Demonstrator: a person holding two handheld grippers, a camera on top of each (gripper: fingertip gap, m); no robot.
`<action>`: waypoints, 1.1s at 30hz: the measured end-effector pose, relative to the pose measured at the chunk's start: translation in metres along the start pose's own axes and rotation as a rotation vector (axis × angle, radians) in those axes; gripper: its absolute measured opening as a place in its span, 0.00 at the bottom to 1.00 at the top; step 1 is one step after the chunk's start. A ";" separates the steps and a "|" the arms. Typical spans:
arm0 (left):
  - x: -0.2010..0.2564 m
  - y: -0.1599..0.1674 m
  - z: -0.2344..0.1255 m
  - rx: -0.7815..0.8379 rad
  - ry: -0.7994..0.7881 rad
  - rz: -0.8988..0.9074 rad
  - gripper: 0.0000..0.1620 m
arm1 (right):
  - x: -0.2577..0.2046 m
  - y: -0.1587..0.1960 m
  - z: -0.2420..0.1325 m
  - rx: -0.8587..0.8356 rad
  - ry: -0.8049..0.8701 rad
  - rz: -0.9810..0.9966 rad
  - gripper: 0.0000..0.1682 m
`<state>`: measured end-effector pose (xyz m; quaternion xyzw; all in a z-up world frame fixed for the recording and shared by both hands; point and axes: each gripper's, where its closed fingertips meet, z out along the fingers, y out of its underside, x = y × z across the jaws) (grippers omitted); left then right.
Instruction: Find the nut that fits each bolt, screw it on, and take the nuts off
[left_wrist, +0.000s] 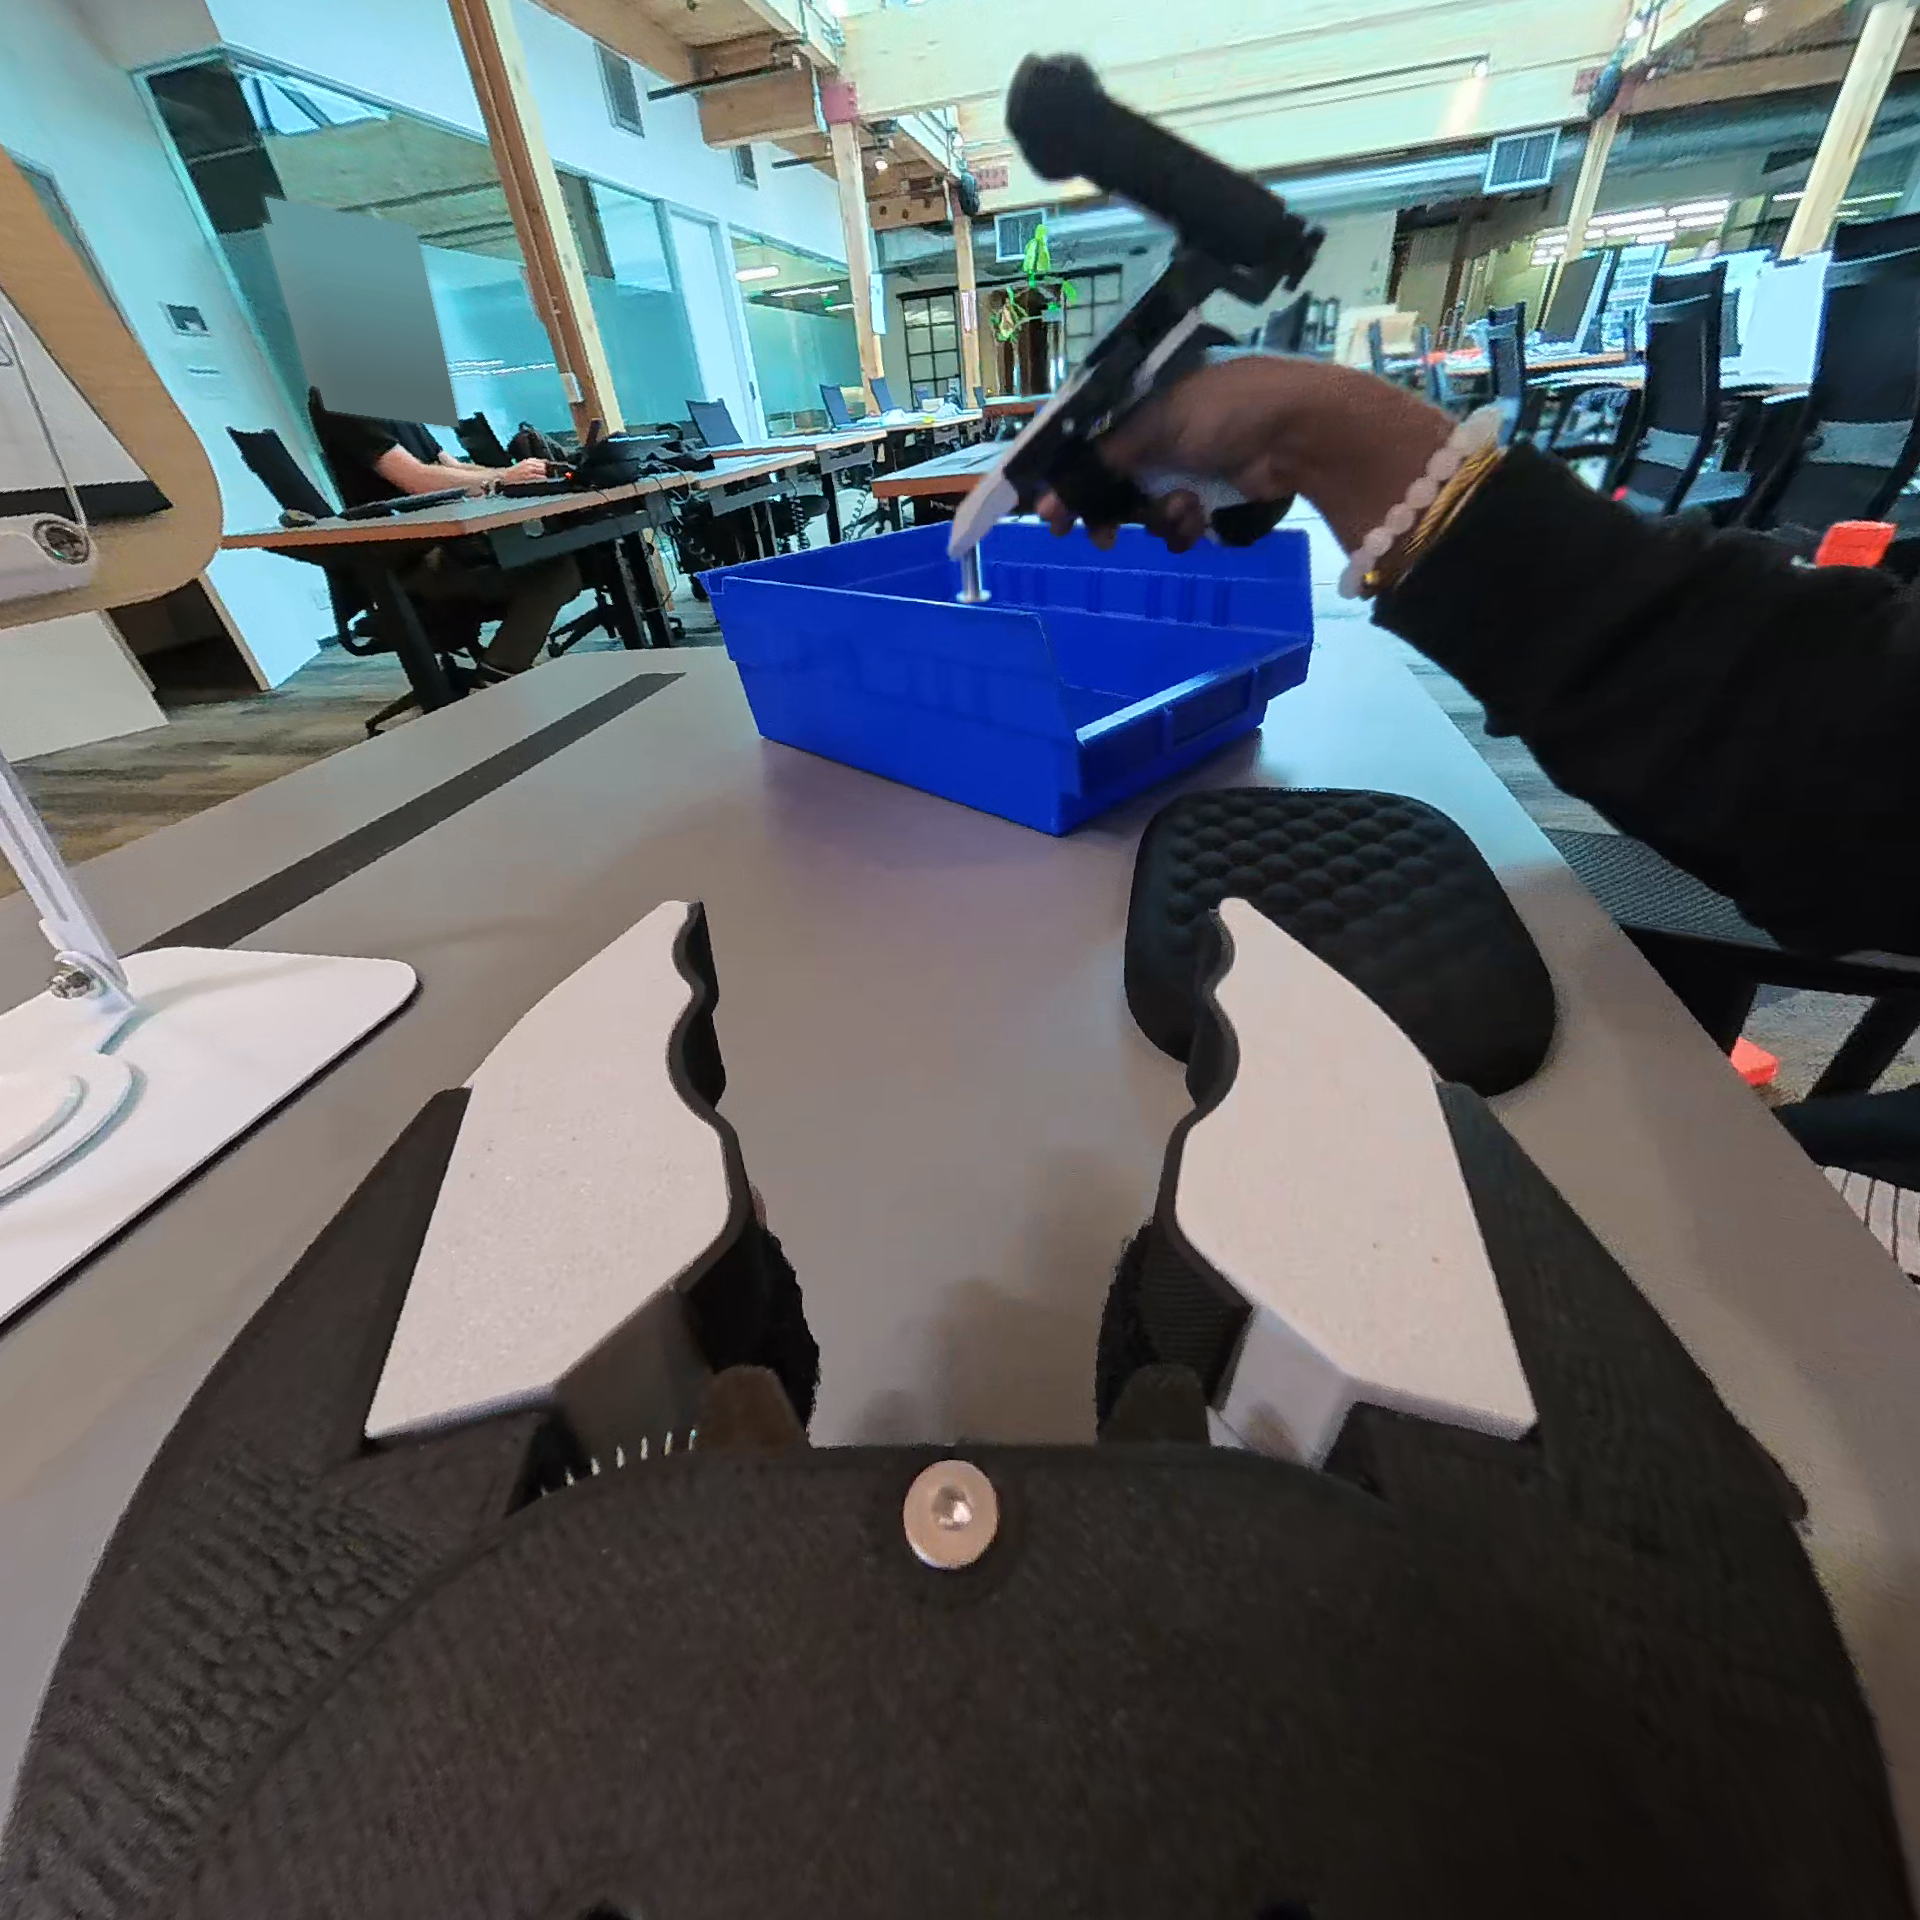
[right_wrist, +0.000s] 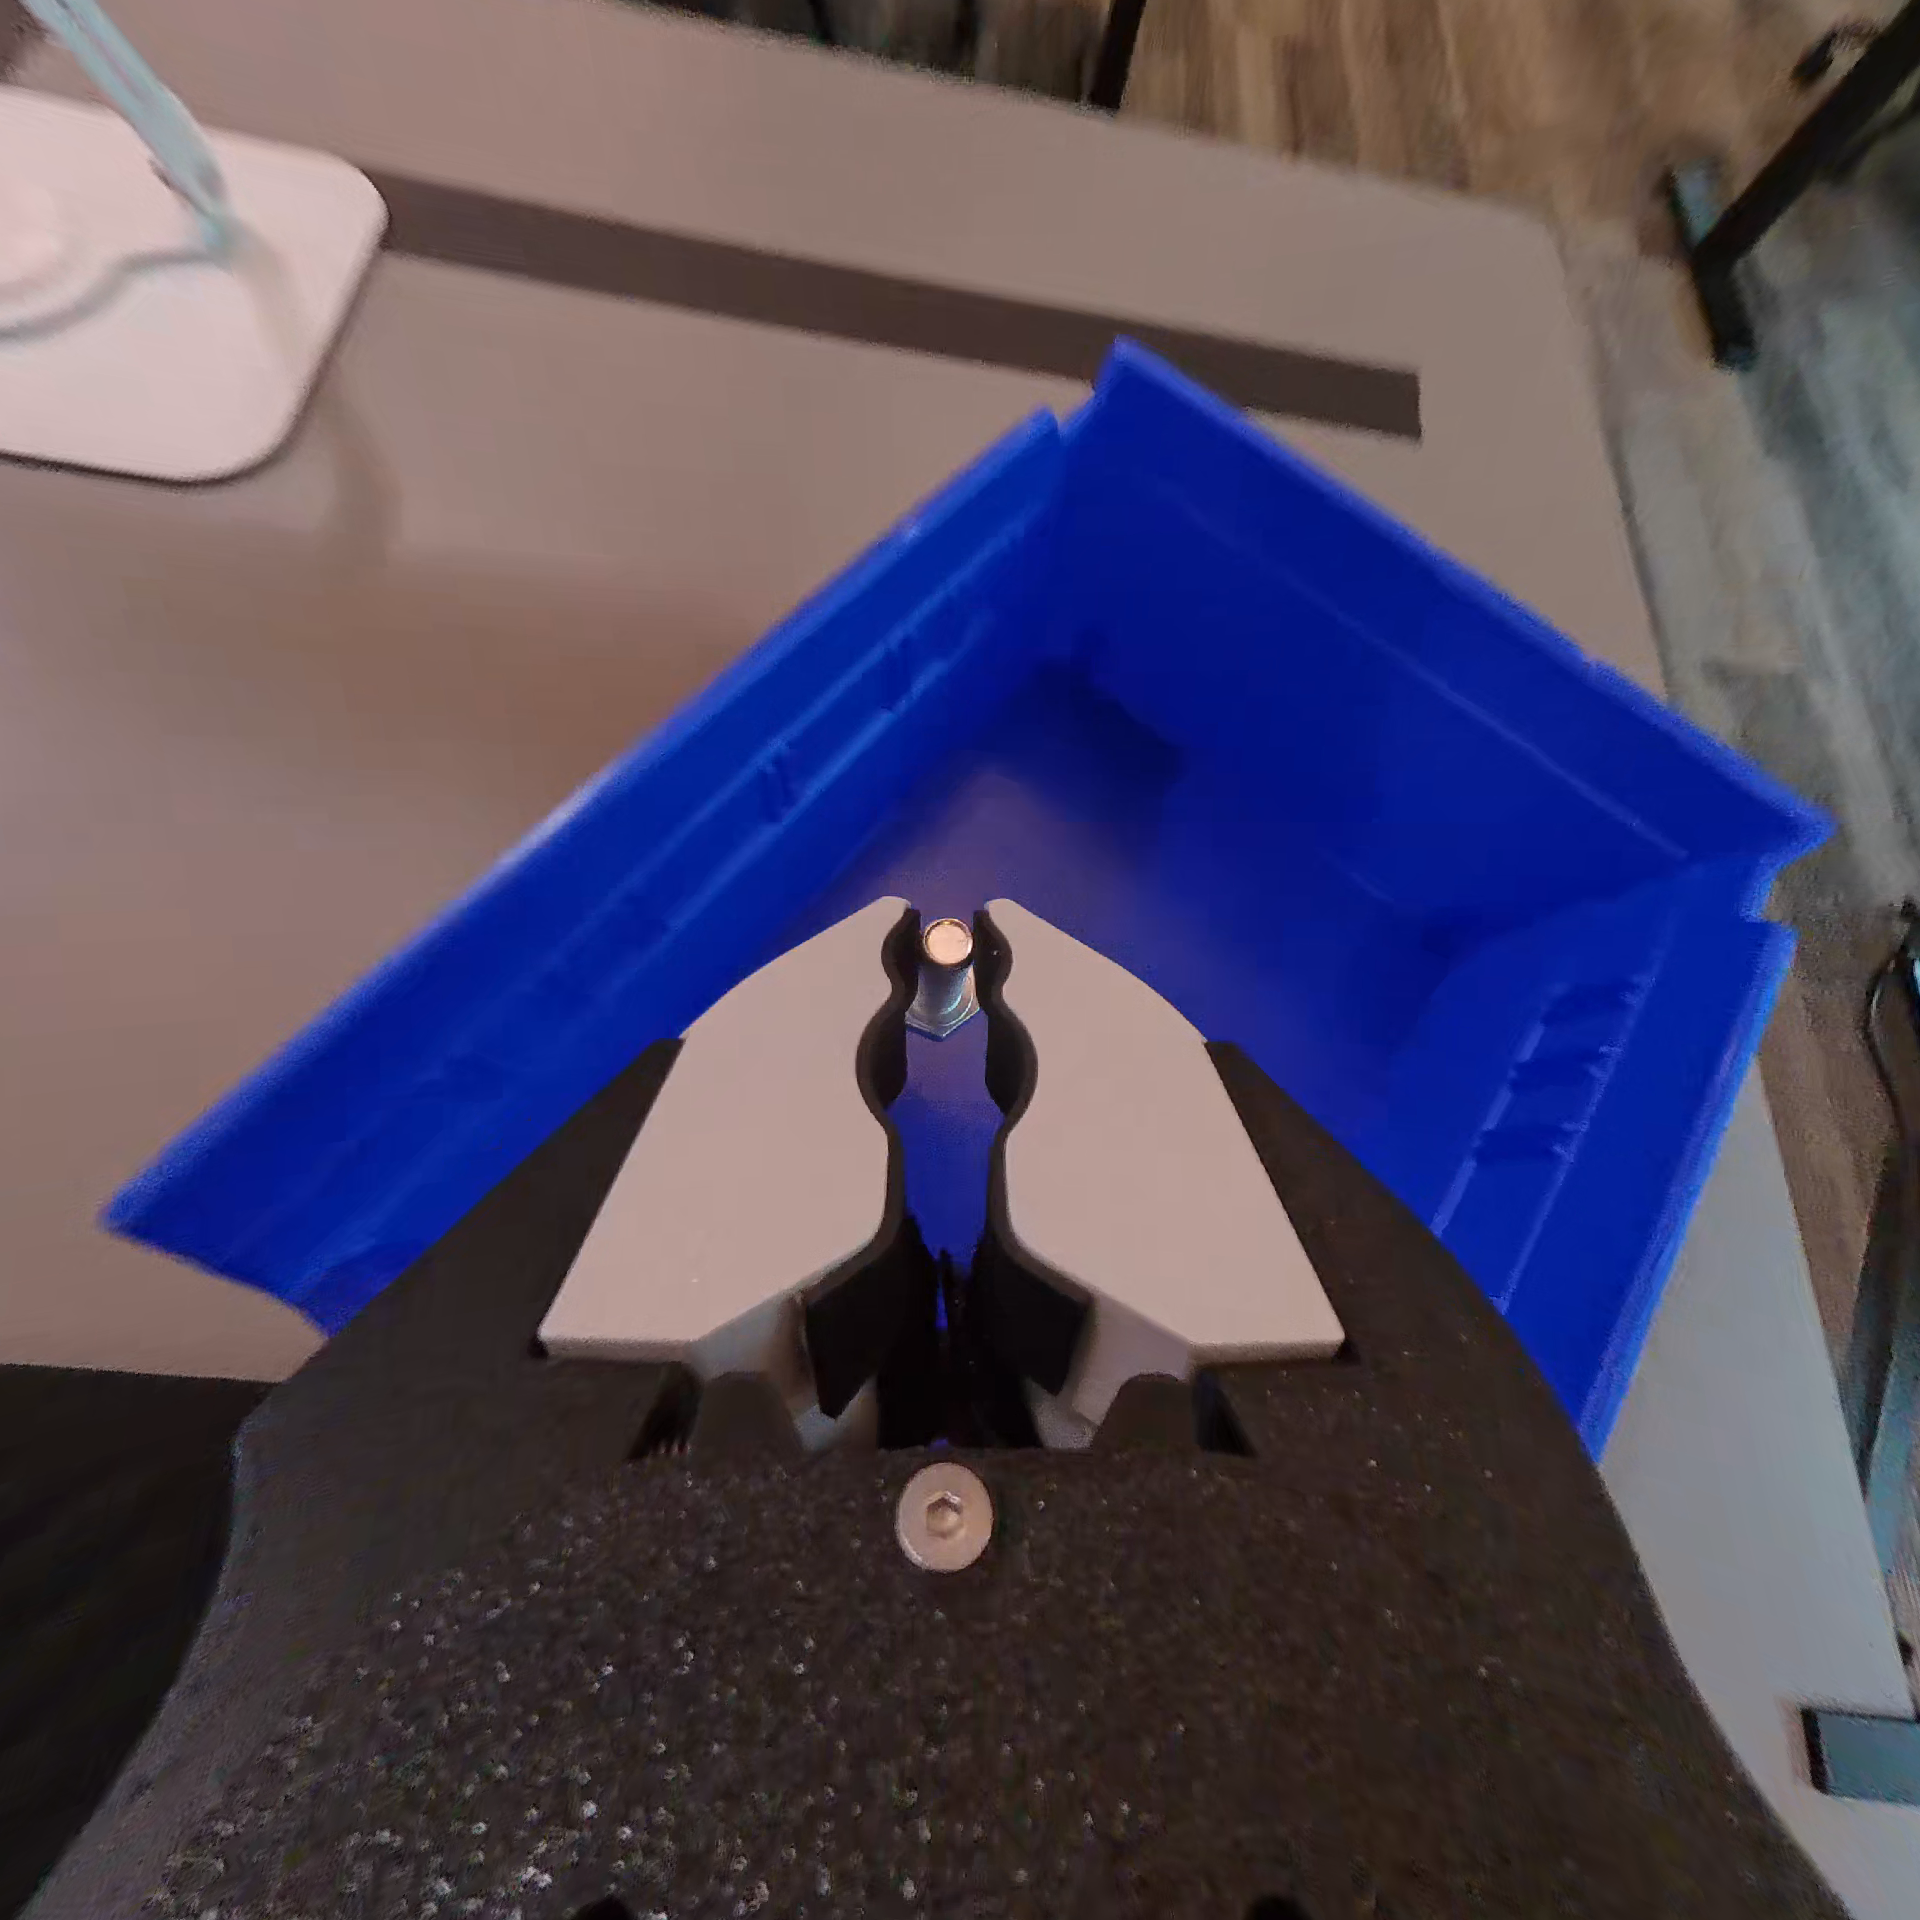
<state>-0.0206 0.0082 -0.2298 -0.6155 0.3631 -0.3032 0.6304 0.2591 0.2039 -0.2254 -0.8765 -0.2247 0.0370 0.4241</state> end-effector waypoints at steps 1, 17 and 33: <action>-0.001 0.000 0.000 0.001 -0.003 -0.002 0.55 | 0.003 0.007 0.008 -0.036 0.004 0.005 0.06; 0.002 0.002 0.001 -0.018 0.012 0.006 0.53 | 0.010 0.022 0.022 -0.032 0.060 0.050 0.22; 0.000 0.004 0.000 -0.034 -0.003 0.010 0.51 | -0.273 -0.079 -0.090 0.773 -0.709 -0.285 0.34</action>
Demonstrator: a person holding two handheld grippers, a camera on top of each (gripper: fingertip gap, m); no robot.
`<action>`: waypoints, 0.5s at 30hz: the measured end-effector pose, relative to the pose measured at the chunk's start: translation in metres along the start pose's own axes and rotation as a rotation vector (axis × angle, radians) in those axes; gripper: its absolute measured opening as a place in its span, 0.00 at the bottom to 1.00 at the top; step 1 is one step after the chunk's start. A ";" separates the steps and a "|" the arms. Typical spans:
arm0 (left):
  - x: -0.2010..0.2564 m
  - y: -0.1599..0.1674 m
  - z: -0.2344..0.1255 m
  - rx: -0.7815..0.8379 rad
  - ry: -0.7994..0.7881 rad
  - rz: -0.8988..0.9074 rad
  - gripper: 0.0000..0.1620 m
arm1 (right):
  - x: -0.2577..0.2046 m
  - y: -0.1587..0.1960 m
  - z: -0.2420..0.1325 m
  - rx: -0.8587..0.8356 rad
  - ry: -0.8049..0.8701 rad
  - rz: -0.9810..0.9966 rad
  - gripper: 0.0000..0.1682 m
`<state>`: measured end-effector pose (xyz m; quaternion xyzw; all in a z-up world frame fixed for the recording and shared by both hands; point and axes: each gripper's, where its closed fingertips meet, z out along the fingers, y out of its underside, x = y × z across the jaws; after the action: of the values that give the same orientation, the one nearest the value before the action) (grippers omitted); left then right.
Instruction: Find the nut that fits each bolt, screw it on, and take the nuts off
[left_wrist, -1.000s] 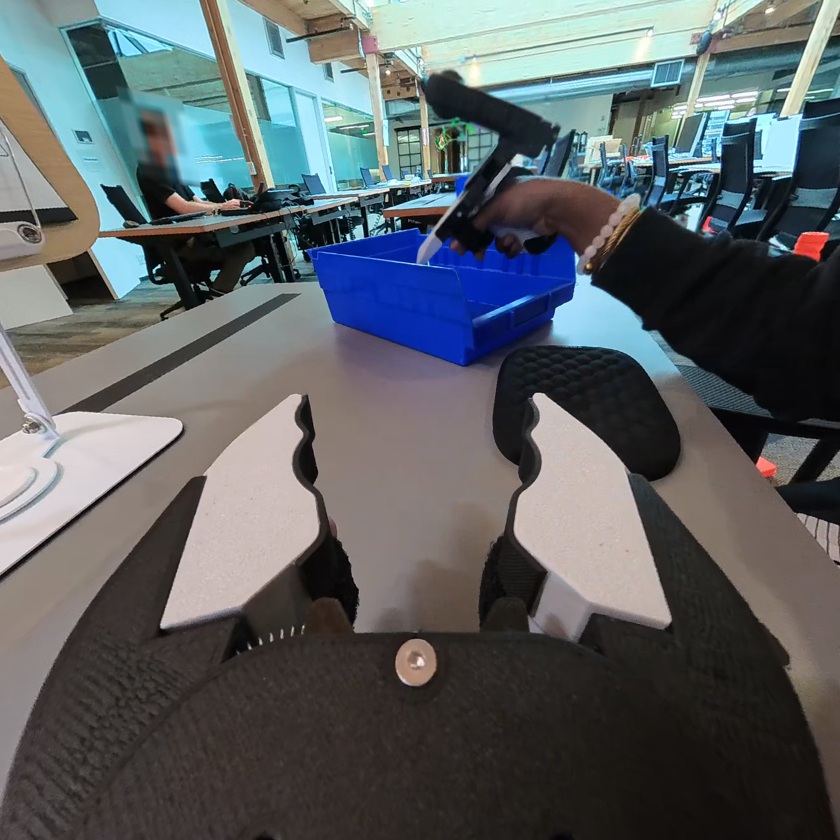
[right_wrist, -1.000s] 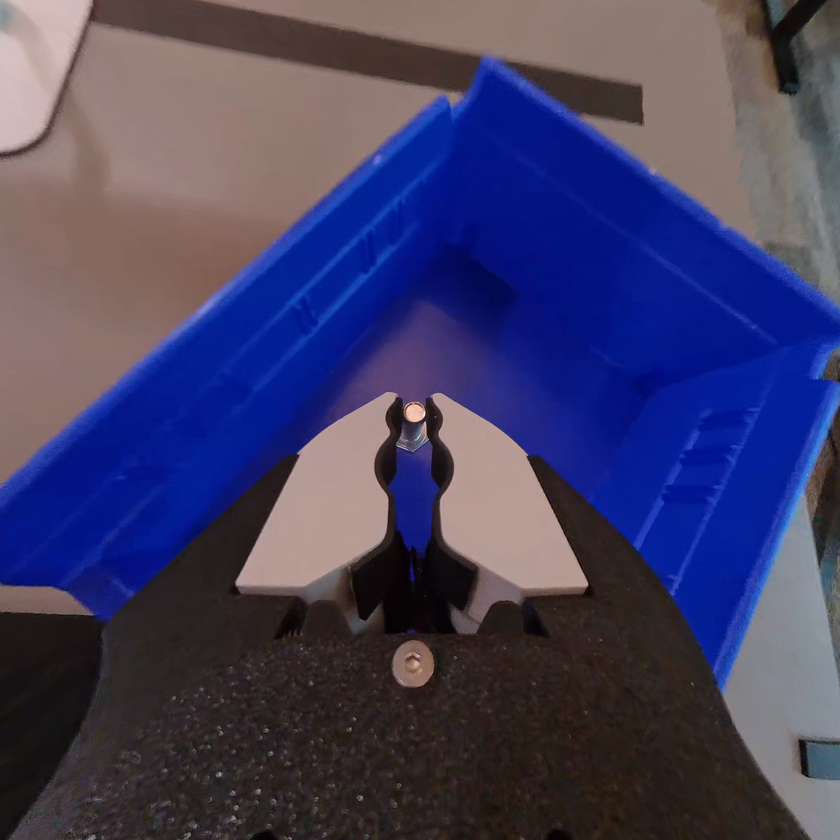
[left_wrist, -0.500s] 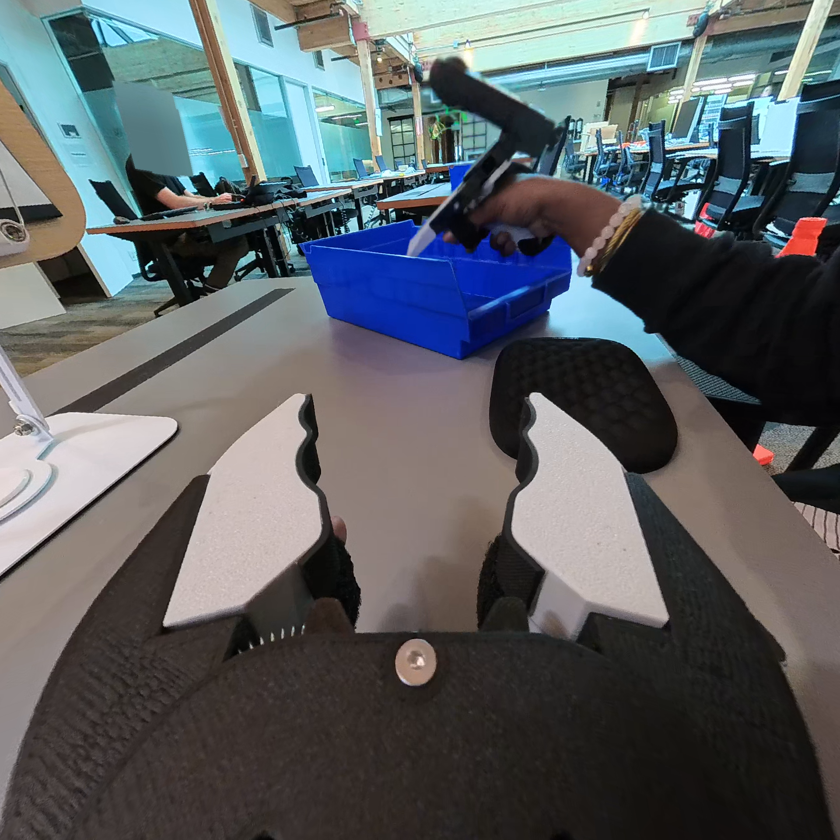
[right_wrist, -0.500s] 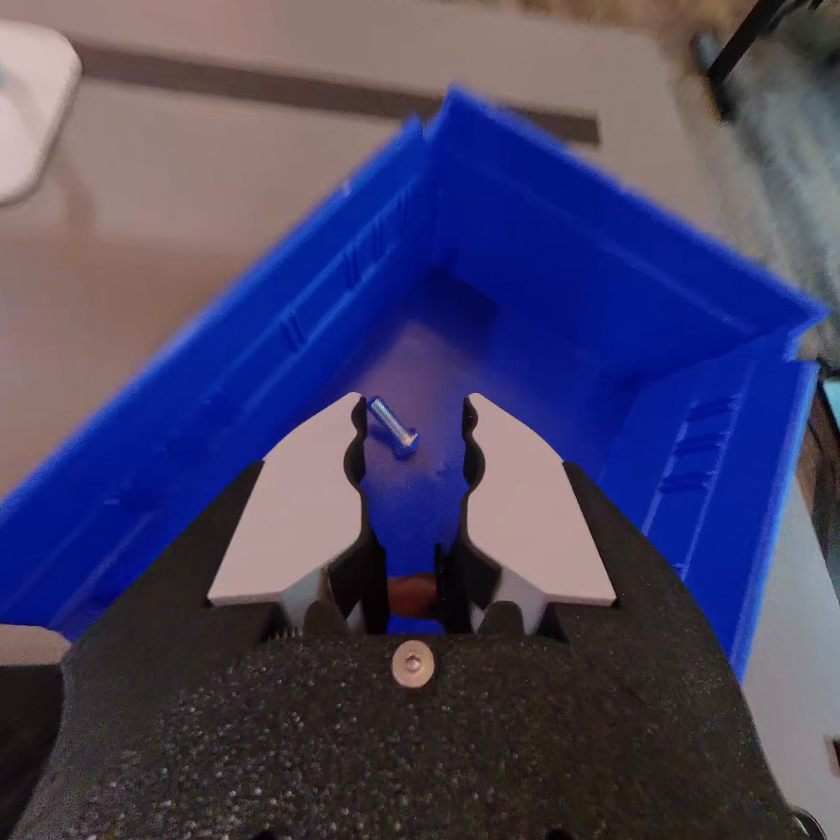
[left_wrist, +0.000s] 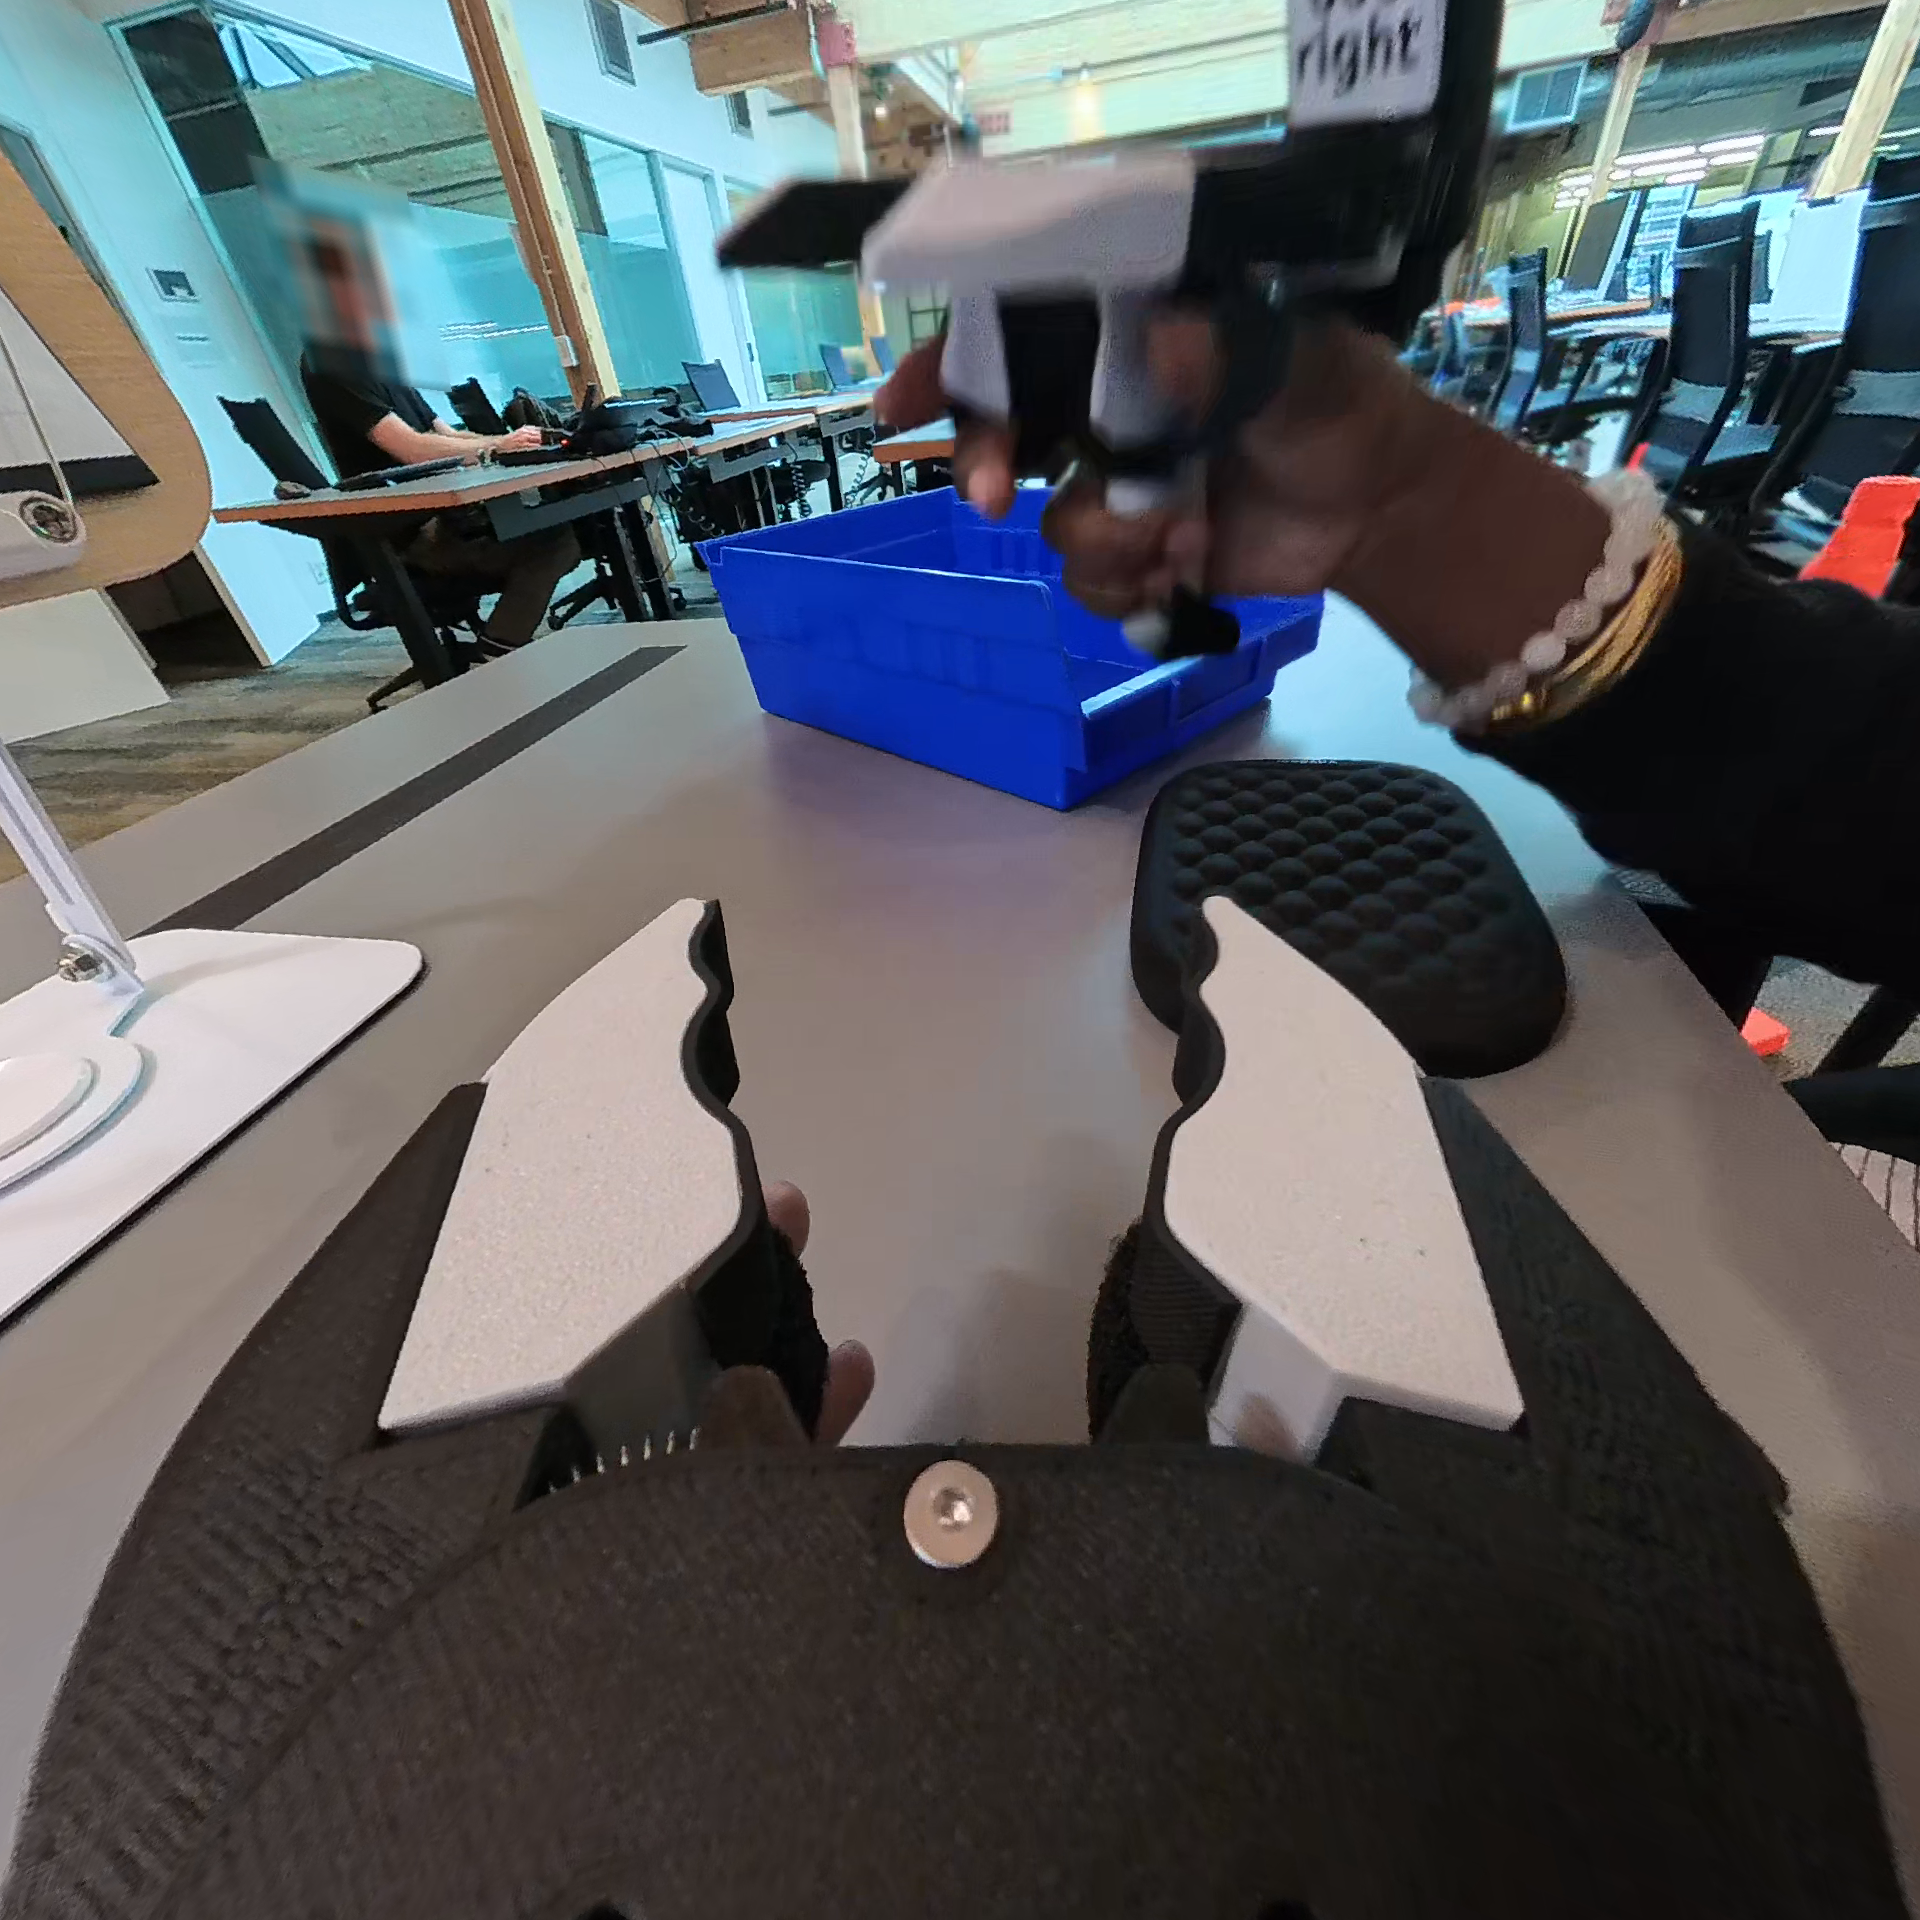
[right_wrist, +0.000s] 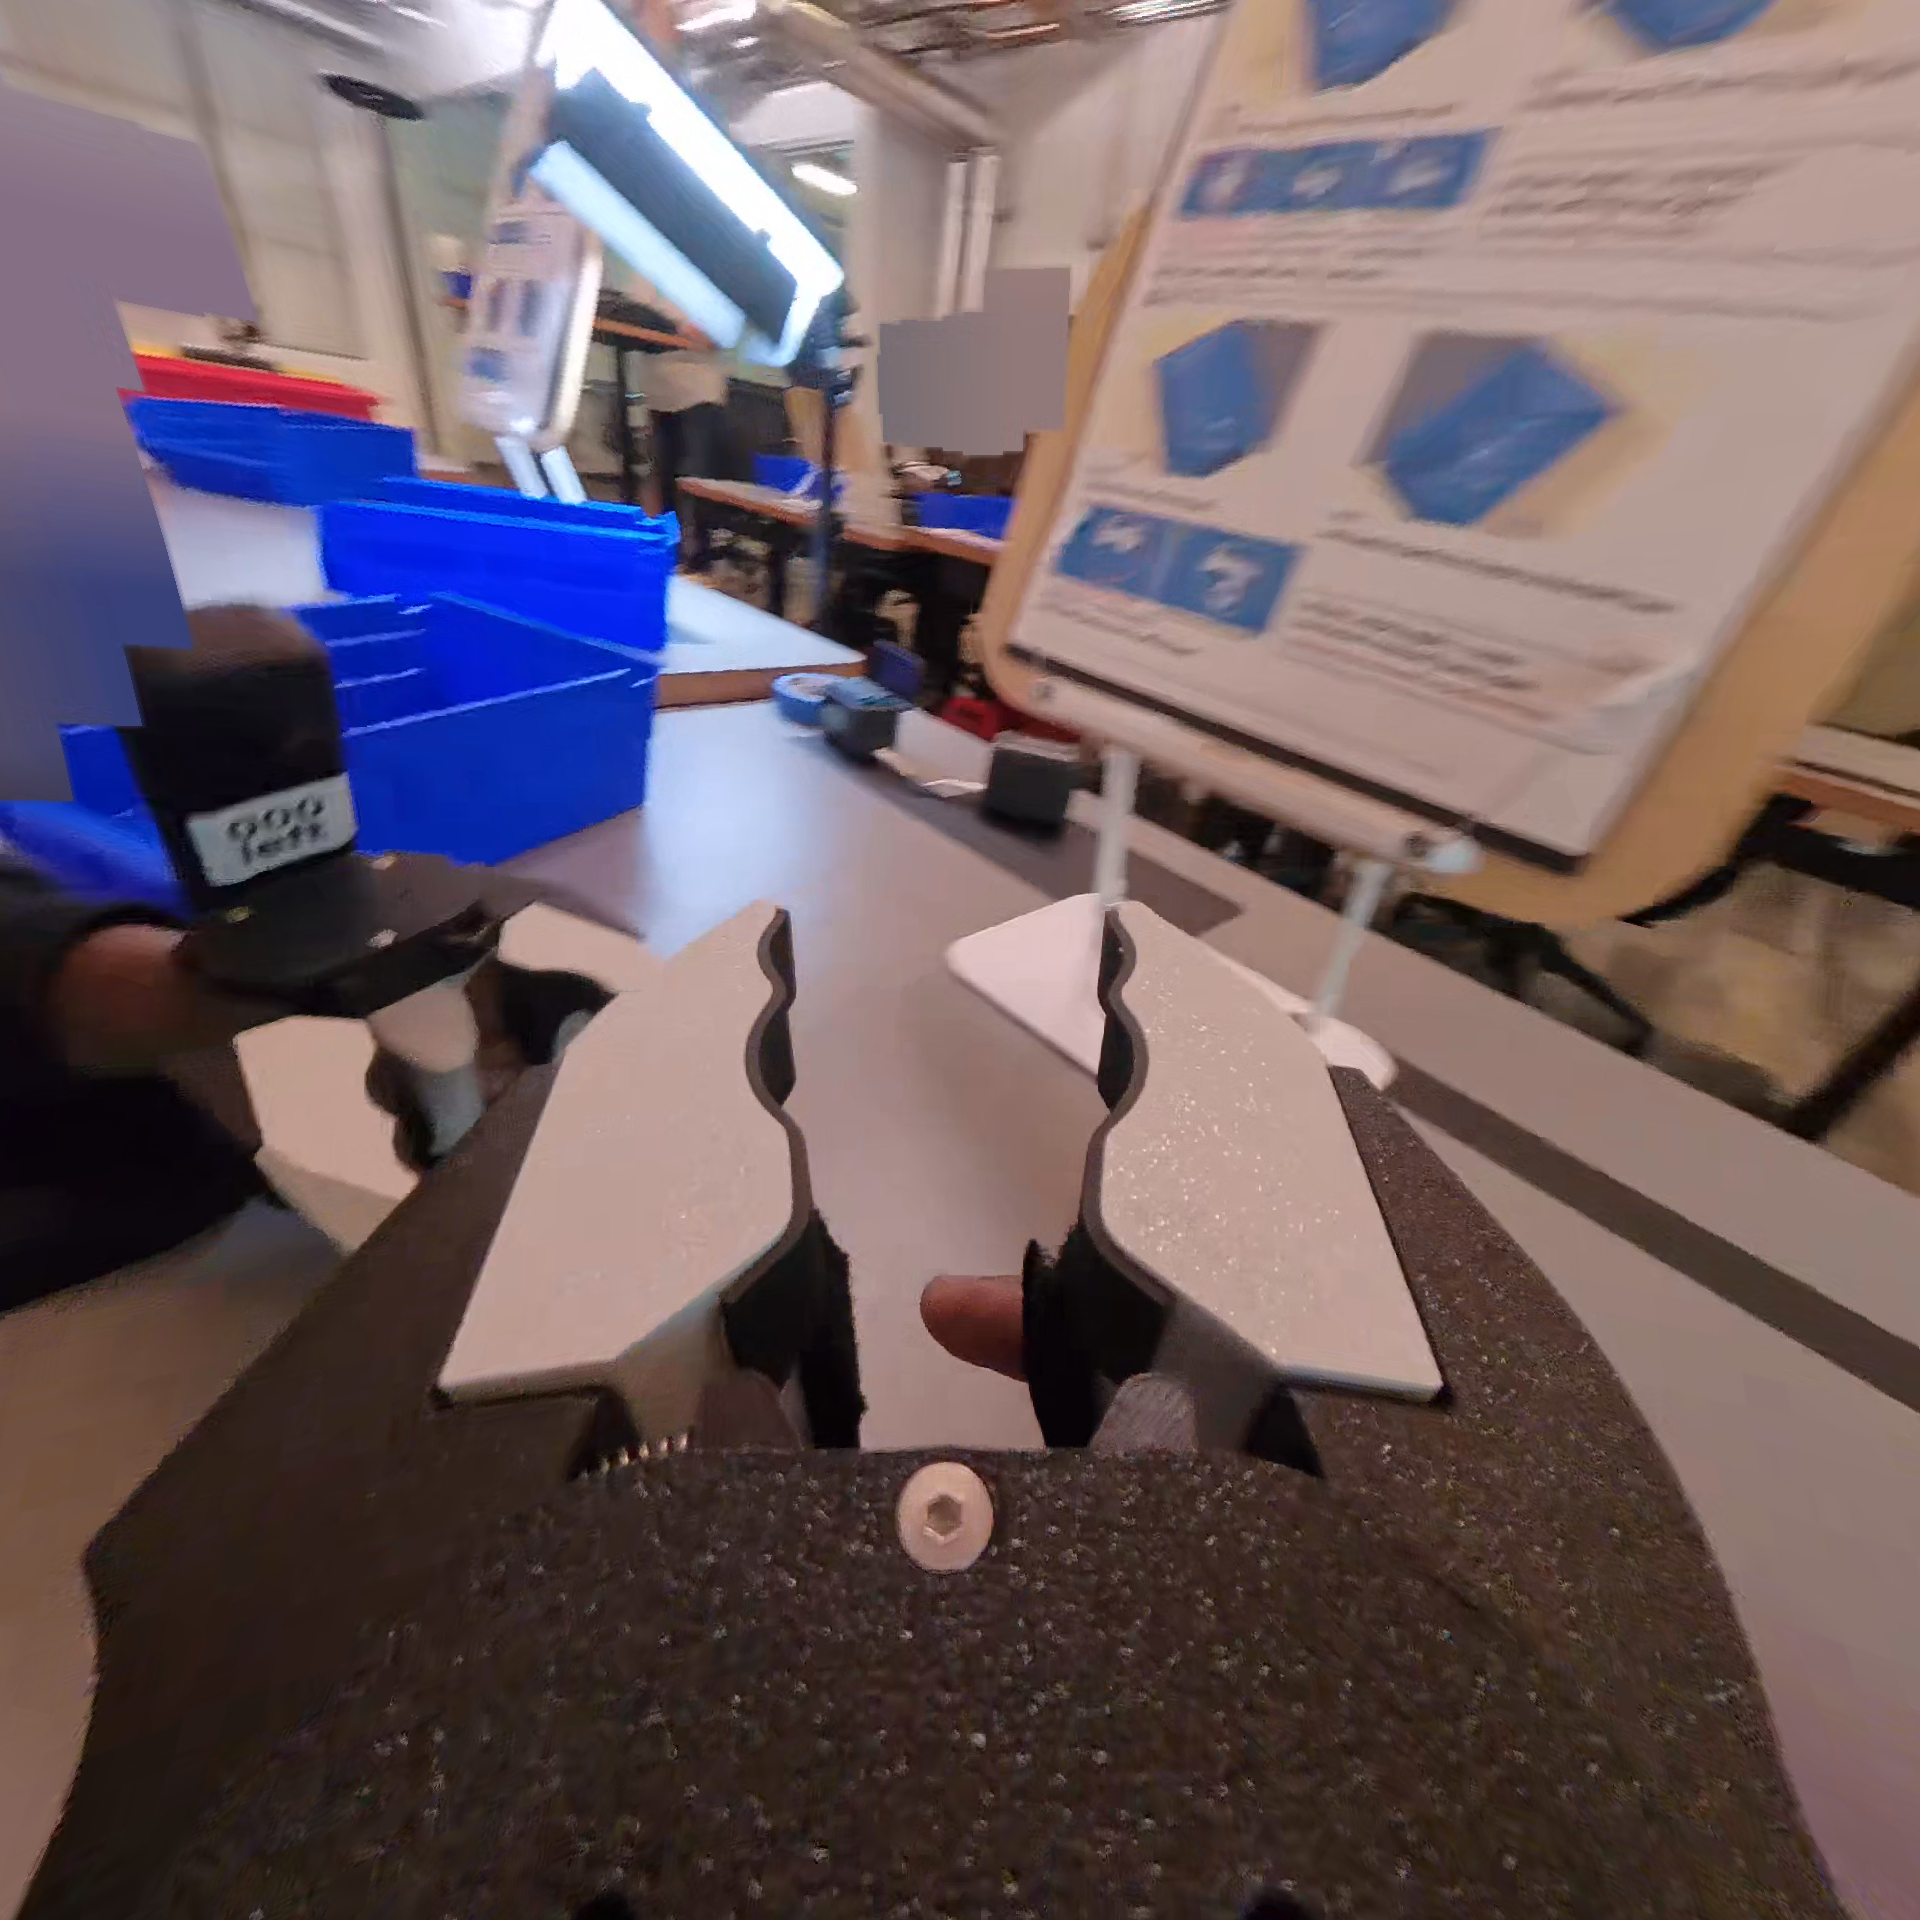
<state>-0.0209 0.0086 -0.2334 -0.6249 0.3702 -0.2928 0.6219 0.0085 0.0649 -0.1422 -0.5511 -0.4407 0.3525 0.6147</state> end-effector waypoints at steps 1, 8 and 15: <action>-0.001 0.000 0.000 -0.002 -0.002 -0.001 0.51 | -0.008 0.015 0.010 -0.014 -0.036 -0.007 0.35; 0.000 0.002 0.000 -0.022 0.013 -0.024 0.50 | -0.008 0.093 0.033 -0.167 -0.038 0.006 0.39; 0.017 -0.020 -0.013 -0.116 0.053 0.011 0.42 | -0.005 0.119 0.034 -0.280 -0.022 0.075 0.43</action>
<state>-0.0205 -0.0134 -0.2148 -0.6497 0.4064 -0.2839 0.5763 -0.0188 0.0904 -0.2604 -0.6438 -0.4714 0.3161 0.5133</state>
